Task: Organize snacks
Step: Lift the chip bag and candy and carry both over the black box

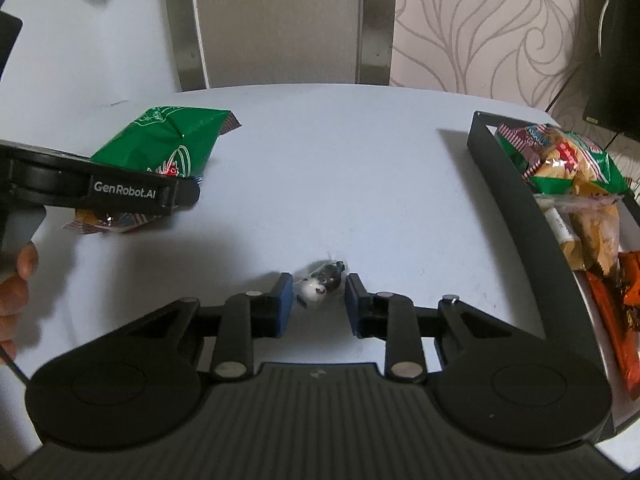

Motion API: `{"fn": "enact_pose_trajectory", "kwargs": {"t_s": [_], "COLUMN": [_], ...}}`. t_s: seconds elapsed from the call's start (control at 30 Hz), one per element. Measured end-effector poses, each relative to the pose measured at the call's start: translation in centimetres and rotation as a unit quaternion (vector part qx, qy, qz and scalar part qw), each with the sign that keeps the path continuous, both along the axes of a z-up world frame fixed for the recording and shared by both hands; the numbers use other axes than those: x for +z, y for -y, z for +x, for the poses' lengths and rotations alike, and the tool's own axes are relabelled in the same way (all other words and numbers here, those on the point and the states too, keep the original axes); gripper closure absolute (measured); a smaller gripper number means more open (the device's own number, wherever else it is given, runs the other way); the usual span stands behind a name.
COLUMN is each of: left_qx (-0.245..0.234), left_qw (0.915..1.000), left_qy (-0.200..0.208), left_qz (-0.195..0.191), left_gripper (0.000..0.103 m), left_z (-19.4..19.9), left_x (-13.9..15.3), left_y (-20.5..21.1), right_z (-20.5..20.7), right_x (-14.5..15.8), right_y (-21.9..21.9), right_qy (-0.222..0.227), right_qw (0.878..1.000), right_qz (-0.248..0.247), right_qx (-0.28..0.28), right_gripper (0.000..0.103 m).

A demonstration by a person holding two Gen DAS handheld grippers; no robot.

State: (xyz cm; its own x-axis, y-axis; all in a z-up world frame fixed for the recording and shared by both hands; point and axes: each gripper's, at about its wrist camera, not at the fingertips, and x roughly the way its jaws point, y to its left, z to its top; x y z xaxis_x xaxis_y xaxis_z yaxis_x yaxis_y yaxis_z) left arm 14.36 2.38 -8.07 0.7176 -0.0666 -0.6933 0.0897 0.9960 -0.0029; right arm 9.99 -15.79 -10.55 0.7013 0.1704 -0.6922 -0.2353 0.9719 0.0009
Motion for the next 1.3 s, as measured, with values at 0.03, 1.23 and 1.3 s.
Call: {"fn": "enact_pose_trajectory", "kwargs": {"t_s": [0.03, 1.23, 1.3], "left_qx": [-0.001, -0.071, -0.082], "left_qw": [1.0000, 0.9961, 0.9951], "left_qy": [0.000, 0.052, 0.056], "left_qz": [0.000, 0.001, 0.000], "left_gripper": [0.041, 0.041, 0.041], "left_z": [0.0, 2.2, 2.5], "left_x": [0.0, 4.6, 4.8], "left_y": [0.0, 13.0, 14.3], "right_z": [-0.1, -3.6, -3.8], "right_x": [0.0, 8.1, 8.4], "right_y": [0.0, 9.6, 10.9], "right_qy": [0.000, 0.088, 0.092], "right_qw": [1.000, 0.996, 0.995], "right_qz": [0.000, 0.016, 0.016], "right_qx": [0.002, -0.022, -0.032], "right_gripper": [0.071, 0.071, 0.071]}}
